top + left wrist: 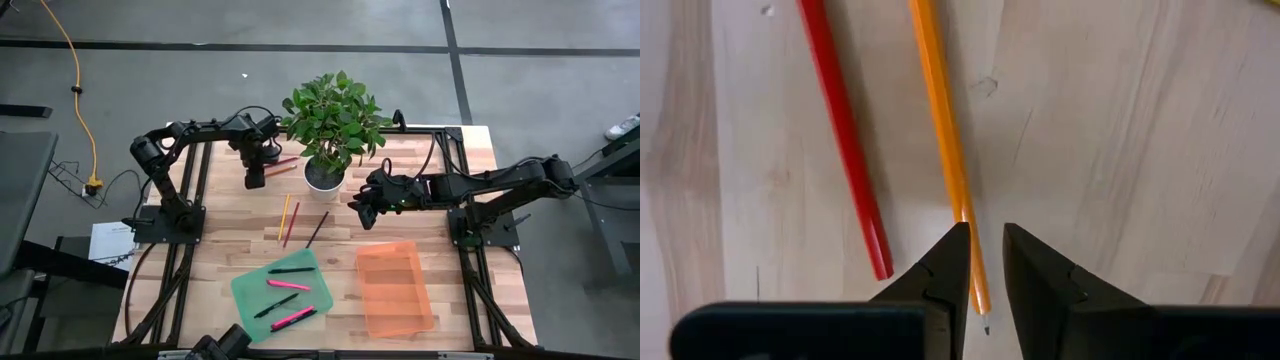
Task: Sort pens & pencils
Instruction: Put the orange pencil into the orange bin
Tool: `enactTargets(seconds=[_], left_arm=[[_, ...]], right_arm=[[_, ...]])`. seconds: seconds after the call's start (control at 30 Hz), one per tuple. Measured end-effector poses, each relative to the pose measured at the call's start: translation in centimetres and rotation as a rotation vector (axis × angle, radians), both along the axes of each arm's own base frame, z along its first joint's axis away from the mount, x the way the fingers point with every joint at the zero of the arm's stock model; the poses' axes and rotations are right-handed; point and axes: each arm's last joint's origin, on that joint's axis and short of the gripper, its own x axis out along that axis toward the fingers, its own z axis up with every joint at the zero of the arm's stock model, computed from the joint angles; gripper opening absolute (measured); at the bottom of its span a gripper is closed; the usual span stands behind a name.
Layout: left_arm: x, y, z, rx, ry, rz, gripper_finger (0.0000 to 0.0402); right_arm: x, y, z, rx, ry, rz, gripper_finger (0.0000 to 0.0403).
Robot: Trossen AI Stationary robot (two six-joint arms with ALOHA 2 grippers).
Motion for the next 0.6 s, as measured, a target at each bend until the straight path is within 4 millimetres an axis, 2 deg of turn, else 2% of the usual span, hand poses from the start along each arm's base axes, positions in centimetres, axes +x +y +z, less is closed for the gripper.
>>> enactTargets(seconds=[0.6], left_arm=[[0.17,0.17,-0.48,-0.009,0.002,0.045,0.0051]], right_arm=[[0.0,0.0,0.0,-0.007,0.001,0.004,0.0154]])
